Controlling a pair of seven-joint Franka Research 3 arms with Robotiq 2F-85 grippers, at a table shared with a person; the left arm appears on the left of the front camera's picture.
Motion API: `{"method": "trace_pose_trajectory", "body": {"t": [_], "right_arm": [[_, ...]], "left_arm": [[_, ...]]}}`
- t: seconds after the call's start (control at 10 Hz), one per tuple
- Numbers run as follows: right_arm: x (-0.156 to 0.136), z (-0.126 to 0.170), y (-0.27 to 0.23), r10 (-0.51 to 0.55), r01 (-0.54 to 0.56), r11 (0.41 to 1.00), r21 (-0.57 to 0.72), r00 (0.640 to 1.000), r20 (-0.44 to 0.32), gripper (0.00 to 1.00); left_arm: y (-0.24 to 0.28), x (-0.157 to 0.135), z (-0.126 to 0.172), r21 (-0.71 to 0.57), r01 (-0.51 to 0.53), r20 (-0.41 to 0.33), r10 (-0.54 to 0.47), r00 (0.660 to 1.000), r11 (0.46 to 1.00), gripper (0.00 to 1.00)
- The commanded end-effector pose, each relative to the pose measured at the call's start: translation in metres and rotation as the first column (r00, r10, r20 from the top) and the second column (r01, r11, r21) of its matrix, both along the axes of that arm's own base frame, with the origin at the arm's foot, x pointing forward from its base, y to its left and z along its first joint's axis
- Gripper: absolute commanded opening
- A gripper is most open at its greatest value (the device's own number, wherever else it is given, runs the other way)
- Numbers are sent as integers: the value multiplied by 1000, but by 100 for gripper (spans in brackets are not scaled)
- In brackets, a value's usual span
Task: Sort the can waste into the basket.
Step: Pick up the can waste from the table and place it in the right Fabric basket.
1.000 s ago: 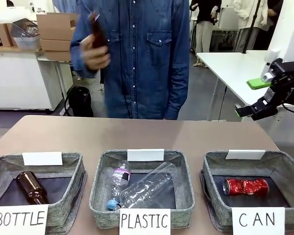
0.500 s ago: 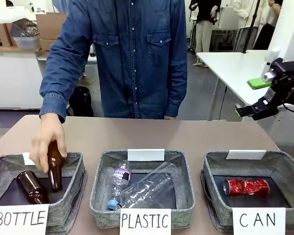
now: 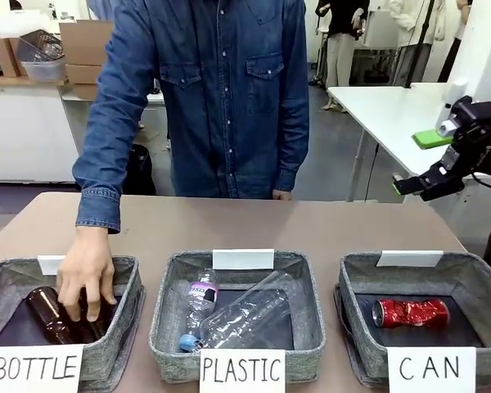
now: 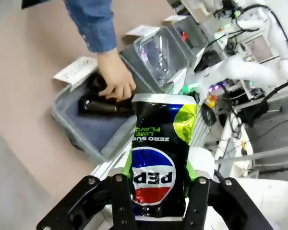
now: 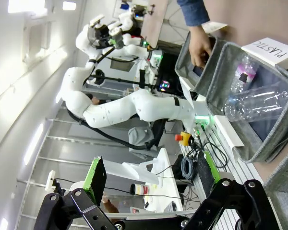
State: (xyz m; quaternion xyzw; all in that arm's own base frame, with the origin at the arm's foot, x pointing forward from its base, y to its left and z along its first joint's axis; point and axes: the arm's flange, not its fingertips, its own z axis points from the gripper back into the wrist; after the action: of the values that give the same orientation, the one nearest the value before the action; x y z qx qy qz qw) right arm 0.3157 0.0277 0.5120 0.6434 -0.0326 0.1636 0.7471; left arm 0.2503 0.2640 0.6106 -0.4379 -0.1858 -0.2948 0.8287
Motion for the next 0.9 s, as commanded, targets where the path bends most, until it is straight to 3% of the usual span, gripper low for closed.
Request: {"method": "trace_pose_trajectory", "body": {"t": [0.0,0.4,0.6,0.8], "right_arm": [[0,1,-1,10,-10,1000,-2,1000,15,100],[0,1,-1,10,-10,1000,-2,1000,15,100],[0,1,-1,10,-10,1000,-2,1000,15,100],[0,1,-1,10,-10,1000,-2,1000,15,100]], "left_arm": [[-33,5,1,-9,64,43,-63,997,998,39],[-75,4,5,47,124,63,-127,990,991,39],[-144,4,9,154,200,85,-214,973,968,39],[-237,10,8,312,348,83,-391,917,884,39]]}}
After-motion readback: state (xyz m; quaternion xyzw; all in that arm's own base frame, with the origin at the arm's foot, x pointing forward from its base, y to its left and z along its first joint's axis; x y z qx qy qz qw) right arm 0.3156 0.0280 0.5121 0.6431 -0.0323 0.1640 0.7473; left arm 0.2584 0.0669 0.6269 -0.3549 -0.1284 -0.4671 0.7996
